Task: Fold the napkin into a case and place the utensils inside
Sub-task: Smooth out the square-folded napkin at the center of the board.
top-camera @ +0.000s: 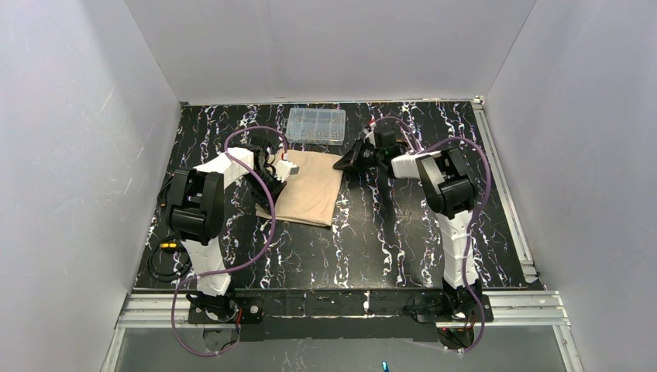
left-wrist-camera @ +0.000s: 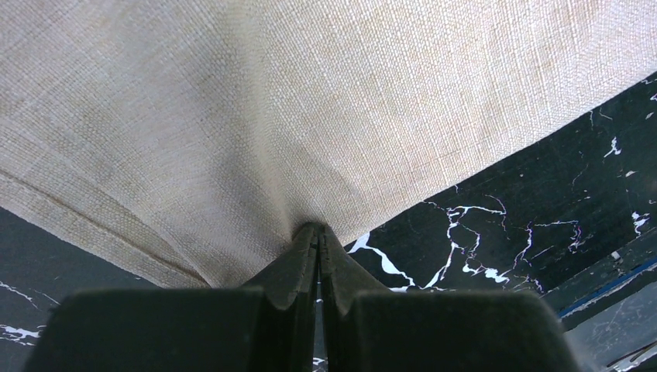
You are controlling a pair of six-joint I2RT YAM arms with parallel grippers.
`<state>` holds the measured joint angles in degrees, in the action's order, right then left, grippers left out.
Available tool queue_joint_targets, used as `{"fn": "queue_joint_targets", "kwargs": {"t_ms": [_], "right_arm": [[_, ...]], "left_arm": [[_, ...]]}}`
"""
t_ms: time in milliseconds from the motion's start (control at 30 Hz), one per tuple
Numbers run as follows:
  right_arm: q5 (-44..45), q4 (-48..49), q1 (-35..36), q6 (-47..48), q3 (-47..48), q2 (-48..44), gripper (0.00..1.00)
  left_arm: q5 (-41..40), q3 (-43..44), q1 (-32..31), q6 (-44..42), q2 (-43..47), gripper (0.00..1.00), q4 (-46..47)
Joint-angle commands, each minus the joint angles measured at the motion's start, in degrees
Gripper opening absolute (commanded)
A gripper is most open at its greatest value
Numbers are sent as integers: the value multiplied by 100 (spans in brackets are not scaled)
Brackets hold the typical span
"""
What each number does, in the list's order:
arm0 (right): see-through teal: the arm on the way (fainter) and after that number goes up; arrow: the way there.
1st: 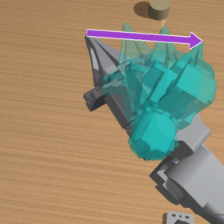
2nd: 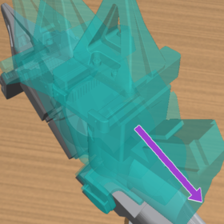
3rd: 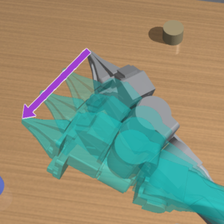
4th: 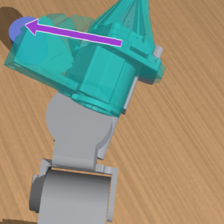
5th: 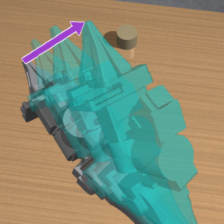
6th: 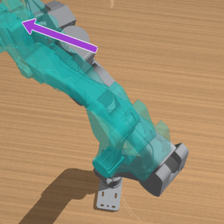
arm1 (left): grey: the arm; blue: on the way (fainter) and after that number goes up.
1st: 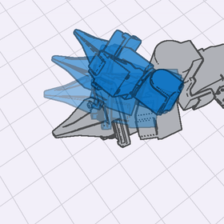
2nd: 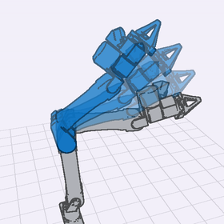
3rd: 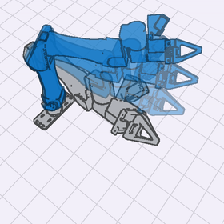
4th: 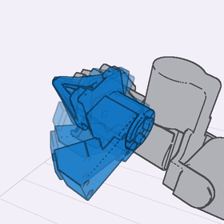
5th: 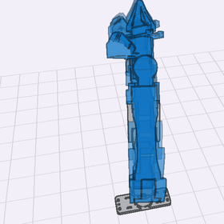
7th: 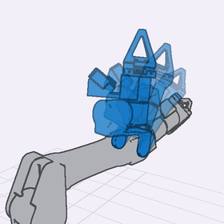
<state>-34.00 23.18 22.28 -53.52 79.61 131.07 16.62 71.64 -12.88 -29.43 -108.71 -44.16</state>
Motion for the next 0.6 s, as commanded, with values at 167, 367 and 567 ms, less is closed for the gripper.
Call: {"fn": "queue_joint_targets", "kwargs": {"t_ms": [167,367,567], "right_arm": [[-106,1025,1064,-398,-2141,-1468,12],[-318,1845,1427,-950,-2916,-1256,9],[-321,1806,1450,-801,-3134,-1039,8]], "left_arm": [[-683,-266,45,-261,-72,0,82],[-770,-262,49,-314,-60,0,94],[-830,-281,49,-366,-33,0,117]]}}
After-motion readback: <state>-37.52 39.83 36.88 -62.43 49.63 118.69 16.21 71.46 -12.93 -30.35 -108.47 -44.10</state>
